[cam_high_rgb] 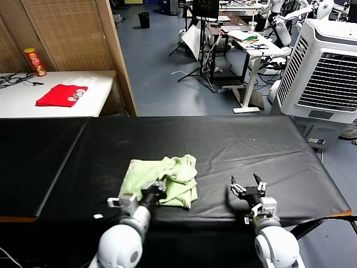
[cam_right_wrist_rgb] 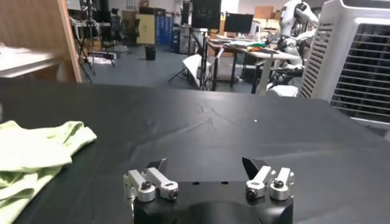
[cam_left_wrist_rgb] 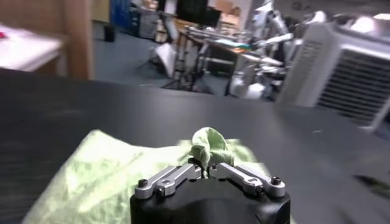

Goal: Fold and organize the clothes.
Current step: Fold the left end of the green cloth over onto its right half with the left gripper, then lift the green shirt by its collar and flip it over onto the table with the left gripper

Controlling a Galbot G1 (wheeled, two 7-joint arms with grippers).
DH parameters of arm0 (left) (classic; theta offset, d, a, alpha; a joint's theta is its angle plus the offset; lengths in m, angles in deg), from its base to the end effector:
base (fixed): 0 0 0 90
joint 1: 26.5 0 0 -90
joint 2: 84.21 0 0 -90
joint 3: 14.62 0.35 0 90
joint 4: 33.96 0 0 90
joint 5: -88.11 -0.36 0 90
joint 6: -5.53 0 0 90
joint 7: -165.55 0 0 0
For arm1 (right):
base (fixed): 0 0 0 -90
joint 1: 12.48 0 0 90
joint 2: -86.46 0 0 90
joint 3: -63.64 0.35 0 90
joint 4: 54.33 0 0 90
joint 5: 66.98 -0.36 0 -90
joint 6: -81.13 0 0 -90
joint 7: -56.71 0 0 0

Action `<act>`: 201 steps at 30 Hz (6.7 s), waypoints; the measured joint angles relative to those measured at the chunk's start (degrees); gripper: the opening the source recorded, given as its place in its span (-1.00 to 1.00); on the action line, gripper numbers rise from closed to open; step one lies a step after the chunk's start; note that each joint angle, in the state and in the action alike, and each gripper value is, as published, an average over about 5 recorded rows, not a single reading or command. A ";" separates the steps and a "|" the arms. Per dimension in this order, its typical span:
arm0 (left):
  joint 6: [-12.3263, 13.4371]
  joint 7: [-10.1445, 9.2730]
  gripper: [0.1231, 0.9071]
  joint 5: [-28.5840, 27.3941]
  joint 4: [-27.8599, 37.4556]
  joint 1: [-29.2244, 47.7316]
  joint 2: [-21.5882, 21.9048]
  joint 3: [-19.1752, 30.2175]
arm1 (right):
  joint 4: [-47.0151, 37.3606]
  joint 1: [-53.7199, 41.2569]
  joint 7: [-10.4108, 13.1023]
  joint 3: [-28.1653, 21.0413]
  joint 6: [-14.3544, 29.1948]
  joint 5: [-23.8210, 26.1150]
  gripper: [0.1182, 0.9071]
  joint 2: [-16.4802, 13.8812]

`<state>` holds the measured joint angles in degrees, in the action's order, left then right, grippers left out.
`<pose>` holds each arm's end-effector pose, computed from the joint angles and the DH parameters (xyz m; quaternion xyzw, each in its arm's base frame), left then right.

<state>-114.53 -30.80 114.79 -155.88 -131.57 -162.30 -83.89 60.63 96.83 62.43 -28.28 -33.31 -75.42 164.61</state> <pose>0.2295 -0.0729 -0.2467 -0.1368 -0.9655 0.1100 0.1921 0.2430 -0.0300 -0.2929 0.0038 -0.9852 0.0362 0.1673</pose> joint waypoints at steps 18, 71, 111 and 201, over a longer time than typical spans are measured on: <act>3.82 4.56 0.31 -3.90 5.42 1.02 -9.61 1.46 | 0.45 -2.52 -5.21 -3.62 1.57 -2.94 0.72 -2.66; 11.09 10.05 0.72 7.73 9.52 -5.55 -2.88 -19.89 | -8.53 -13.42 -3.77 -14.11 -0.48 -11.58 0.60 -0.96; 11.21 9.93 0.72 4.95 8.99 -7.54 -3.31 -20.47 | -11.88 -15.93 -5.17 -14.54 -0.49 -12.92 0.64 0.16; 6.32 8.26 -0.96 -0.94 8.56 -3.80 -0.11 -22.96 | 0.93 -6.70 -4.06 -8.14 2.46 0.18 0.72 -0.36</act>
<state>-108.21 -22.55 113.85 -147.31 -135.37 -162.42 -106.85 61.56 90.13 58.37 -36.42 -30.85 -75.24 164.26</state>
